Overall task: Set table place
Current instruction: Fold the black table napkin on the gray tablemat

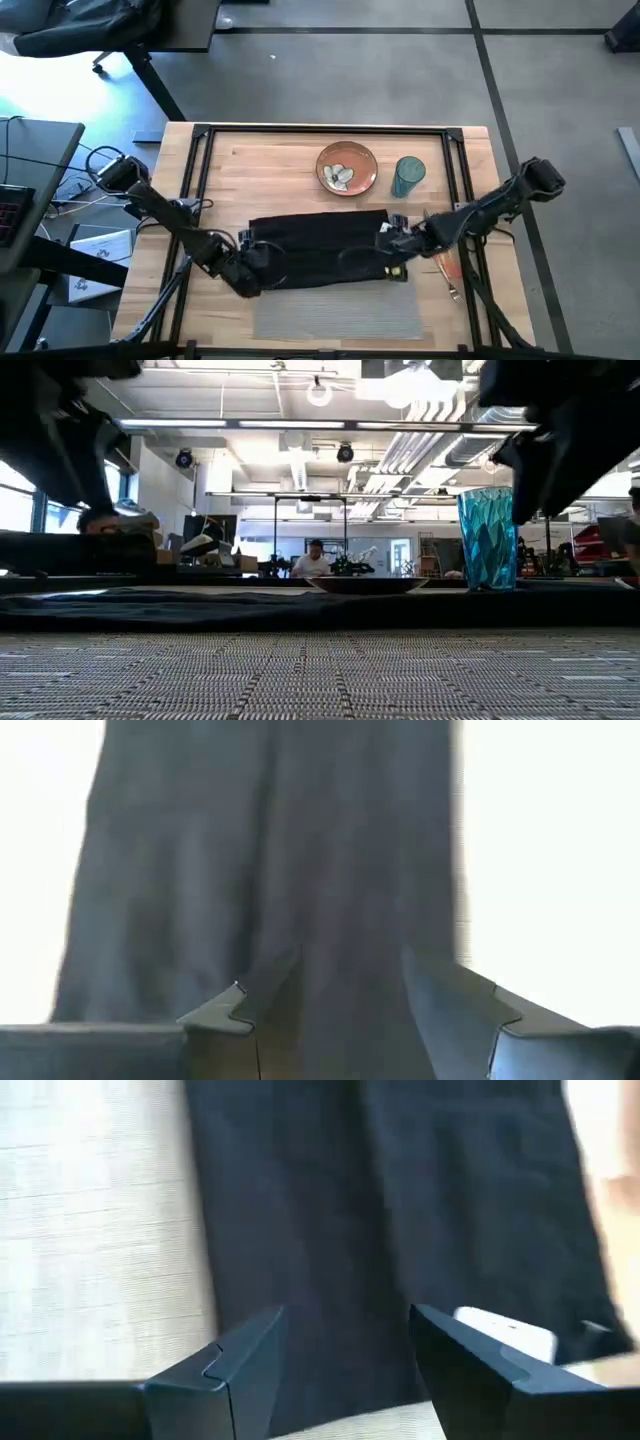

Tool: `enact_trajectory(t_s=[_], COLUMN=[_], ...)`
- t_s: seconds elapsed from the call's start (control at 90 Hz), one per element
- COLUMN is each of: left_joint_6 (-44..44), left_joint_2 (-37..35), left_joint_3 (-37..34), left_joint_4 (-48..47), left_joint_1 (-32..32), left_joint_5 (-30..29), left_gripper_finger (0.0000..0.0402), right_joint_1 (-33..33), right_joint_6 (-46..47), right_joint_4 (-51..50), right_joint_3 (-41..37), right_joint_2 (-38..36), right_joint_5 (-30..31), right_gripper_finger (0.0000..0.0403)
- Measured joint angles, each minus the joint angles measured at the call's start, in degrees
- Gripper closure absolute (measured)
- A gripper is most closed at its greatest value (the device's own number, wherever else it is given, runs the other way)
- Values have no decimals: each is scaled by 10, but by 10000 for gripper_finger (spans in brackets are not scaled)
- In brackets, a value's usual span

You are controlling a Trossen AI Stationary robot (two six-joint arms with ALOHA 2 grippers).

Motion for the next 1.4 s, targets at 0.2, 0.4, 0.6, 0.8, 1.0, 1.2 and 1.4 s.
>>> enact_trajectory(t_s=[0.2, 0.4, 0.6, 0.8, 1.0, 1.2, 1.4], left_joint_6=[62, 77, 81, 81, 81, 81, 96], left_joint_2=[5, 4, 4, 2, 3, 3, 3], left_joint_3=[-62, -95, -113, -133, -135, -136, -136], left_joint_4=[44, 71, 71, 93, 95, 96, 102], left_joint_1=[69, 77, 78, 78, 78, 78, 78], left_joint_5=[92, 96, 84, 93, 91, 92, 93], left_gripper_finger=[241, 241, 241, 241, 241, 241, 241], right_joint_1=[-66, -75, -76, -76, -74, -74, -74], right_joint_6=[-74, -109, -121, -122, -144, -166, -166], right_joint_4=[5, 14, 25, 27, 24, 18, 24], right_joint_3=[-22, -31, -31, -31, -31, -31, -37], right_joint_2=[17, 36, 63, 81, 81, 82, 105], right_joint_5=[-39, -42, -48, -51, -64, -54, -72], right_gripper_finger=[203, 203, 203, 203, 203, 203, 215])
